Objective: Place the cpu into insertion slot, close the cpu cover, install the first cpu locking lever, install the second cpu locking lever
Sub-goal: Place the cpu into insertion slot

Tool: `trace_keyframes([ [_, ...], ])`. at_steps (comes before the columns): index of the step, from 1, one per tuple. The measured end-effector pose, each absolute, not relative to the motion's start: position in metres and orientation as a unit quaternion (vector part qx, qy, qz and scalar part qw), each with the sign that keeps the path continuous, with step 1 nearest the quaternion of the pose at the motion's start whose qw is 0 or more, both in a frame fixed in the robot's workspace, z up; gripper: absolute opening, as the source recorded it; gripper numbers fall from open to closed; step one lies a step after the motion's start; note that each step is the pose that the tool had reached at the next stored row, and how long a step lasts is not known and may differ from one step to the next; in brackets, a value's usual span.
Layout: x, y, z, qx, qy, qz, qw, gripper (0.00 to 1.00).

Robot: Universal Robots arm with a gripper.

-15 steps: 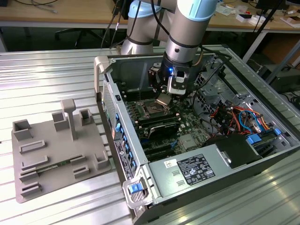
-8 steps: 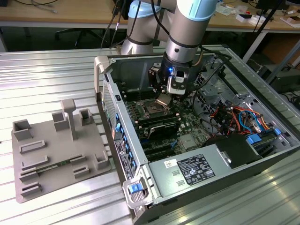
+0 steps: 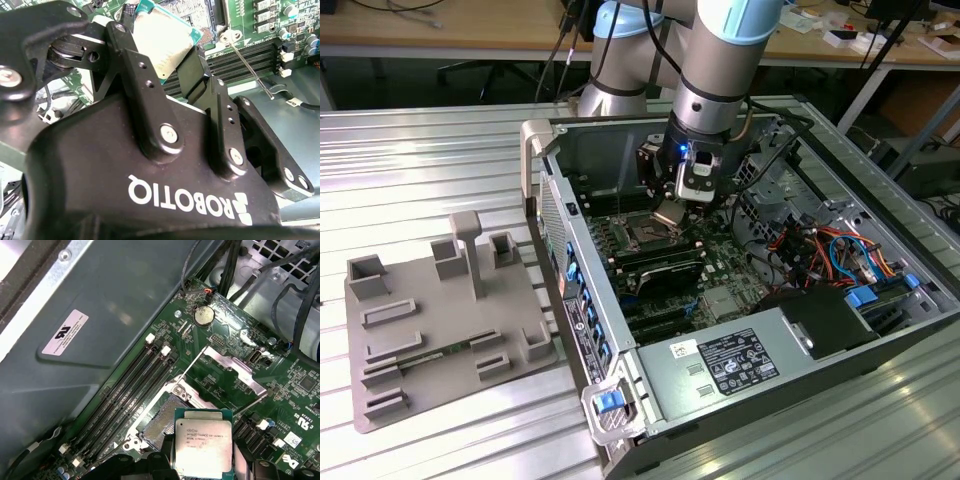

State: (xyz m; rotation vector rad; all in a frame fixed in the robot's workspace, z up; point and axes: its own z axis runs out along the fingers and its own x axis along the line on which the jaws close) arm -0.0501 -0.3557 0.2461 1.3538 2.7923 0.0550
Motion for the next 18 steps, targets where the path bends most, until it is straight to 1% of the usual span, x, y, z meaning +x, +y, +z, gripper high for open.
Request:
trace_keyframes([
  [18,-0.0501,-0.3557,0.2461,0.448,0.894,0.014,0.021,0.55],
])
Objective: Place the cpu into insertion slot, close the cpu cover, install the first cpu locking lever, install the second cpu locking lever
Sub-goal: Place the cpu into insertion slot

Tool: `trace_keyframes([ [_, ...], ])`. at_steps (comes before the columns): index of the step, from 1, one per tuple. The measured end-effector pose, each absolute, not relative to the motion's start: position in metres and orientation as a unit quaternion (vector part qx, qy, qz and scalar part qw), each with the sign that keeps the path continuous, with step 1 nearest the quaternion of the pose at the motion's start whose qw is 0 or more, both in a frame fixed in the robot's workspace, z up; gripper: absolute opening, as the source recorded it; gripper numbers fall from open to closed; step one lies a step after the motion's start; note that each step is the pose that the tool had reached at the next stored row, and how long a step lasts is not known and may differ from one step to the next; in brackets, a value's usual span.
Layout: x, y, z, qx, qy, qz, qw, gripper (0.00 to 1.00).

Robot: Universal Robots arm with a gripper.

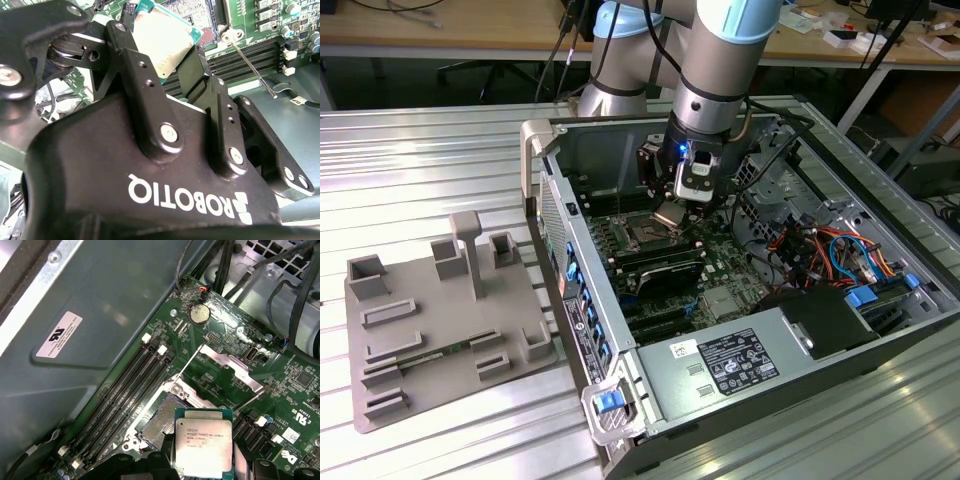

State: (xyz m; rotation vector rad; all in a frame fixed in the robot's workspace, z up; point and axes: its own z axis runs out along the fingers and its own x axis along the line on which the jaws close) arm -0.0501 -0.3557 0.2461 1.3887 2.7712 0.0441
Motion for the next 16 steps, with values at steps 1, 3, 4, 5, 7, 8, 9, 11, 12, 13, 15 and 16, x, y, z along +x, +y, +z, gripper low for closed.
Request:
trace_keyframes([
  [1,-0.0501,-0.3557,0.2461,0.448,0.894,0.014,0.021,0.55],
  [3,-0.0501,-0.3557,0.2461,0.450,0.893,0.014,0.021,0.55],
  [4,-0.0501,-0.3557,0.2461,0.450,0.893,0.014,0.021,0.55],
  [5,-0.0501,-0.3557,0.2461,0.451,0.892,0.013,0.021,0.55],
  [7,-0.0501,-0.3557,0.2461,0.452,0.892,0.013,0.021,0.55],
  [8,-0.0501,-0.3557,0.2461,0.452,0.892,0.013,0.022,0.55],
  [9,-0.0501,-0.3557,0.2461,0.453,0.891,0.013,0.022,0.55],
  [11,-0.0501,-0.3557,0.2461,0.453,0.891,0.012,0.022,0.55],
  [12,-0.0501,-0.3557,0.2461,0.454,0.891,0.012,0.022,0.55],
  [13,-0.0501,-0.3557,0.2461,0.454,0.890,0.012,0.022,0.55],
  [15,-0.0501,-0.3557,0.2460,0.456,0.890,0.012,0.022,0.55],
  [16,-0.0501,-0.3557,0.2461,0.457,0.889,0.011,0.022,0.55],
])
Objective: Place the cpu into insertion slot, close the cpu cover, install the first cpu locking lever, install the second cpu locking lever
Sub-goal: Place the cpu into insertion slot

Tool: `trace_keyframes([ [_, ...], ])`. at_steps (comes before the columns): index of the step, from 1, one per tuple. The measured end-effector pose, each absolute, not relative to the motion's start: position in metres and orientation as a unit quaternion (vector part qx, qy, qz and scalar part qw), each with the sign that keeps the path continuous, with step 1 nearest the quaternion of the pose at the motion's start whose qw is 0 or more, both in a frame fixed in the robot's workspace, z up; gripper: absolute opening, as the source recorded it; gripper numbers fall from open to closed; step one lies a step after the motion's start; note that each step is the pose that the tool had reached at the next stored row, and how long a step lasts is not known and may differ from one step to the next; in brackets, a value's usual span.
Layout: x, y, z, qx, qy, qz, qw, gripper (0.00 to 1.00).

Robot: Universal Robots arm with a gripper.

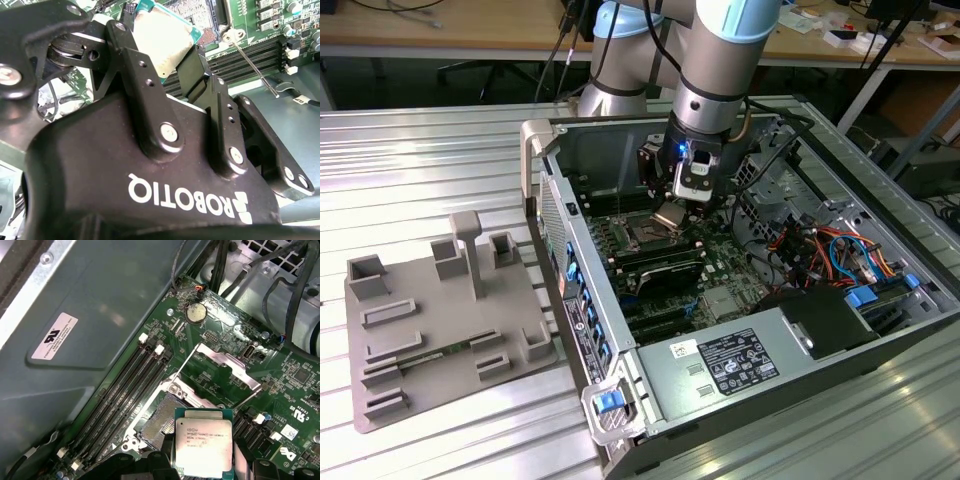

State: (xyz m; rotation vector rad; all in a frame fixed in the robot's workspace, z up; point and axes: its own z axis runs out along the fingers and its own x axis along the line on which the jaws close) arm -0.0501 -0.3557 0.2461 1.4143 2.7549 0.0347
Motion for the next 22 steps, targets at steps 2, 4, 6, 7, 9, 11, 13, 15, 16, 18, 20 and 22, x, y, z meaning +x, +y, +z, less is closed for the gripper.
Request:
trace_keyframes([
  [2,-0.0501,-0.3557,0.2461,0.458,0.889,0.011,0.023,0.55],
  [4,-0.0501,-0.3557,0.2461,0.459,0.888,0.010,0.023,0.55],
  [6,-0.0501,-0.3557,0.2460,0.461,0.887,0.010,0.023,0.55],
  [7,-0.0501,-0.3557,0.2460,0.462,0.887,0.009,0.023,0.55],
  [9,-0.0501,-0.3557,0.2460,0.463,0.886,0.009,0.023,0.55],
  [11,-0.0501,-0.3557,0.2460,0.464,0.885,0.008,0.024,0.55],
  [13,-0.0501,-0.3557,0.2460,0.466,0.885,0.008,0.024,0.55],
  [15,-0.0501,-0.3557,0.2460,0.467,0.884,0.007,0.024,0.55],
  [16,-0.0501,-0.3557,0.2460,0.467,0.884,0.007,0.025,0.55],
  [18,-0.0501,-0.3557,0.2460,0.468,0.883,0.007,0.025,0.55],
  [20,-0.0501,-0.3557,0.2460,0.469,0.883,0.006,0.025,0.55],
  [22,-0.0501,-0.3557,0.2460,0.469,0.883,0.006,0.025,0.55],
])
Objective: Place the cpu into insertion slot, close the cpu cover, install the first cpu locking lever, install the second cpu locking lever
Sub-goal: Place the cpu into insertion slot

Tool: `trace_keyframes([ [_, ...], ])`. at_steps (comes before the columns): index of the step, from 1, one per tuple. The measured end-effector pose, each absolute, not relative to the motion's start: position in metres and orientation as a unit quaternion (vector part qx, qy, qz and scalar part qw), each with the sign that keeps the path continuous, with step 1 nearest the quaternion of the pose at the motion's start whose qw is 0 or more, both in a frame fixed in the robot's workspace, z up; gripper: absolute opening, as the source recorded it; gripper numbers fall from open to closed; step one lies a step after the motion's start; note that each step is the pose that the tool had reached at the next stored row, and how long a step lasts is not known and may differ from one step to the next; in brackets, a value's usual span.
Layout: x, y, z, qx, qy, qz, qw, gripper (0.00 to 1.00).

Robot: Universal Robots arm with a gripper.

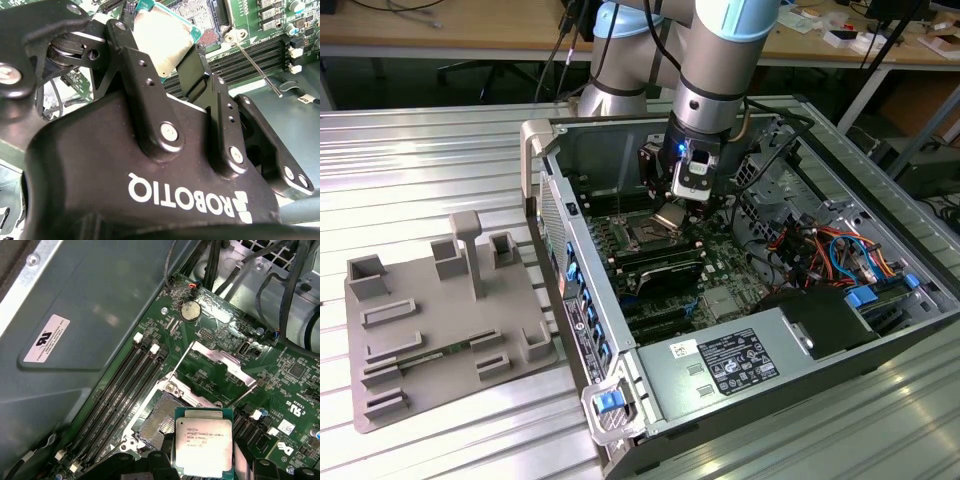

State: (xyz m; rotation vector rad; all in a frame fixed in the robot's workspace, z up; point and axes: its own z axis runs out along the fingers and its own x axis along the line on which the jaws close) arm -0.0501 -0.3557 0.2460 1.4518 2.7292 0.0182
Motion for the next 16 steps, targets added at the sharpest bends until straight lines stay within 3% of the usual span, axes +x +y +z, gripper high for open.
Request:
trace_keyframes([
  [16,-0.0501,-0.3557,0.2459,0.478,0.878,0.002,0.027,0.55],
])
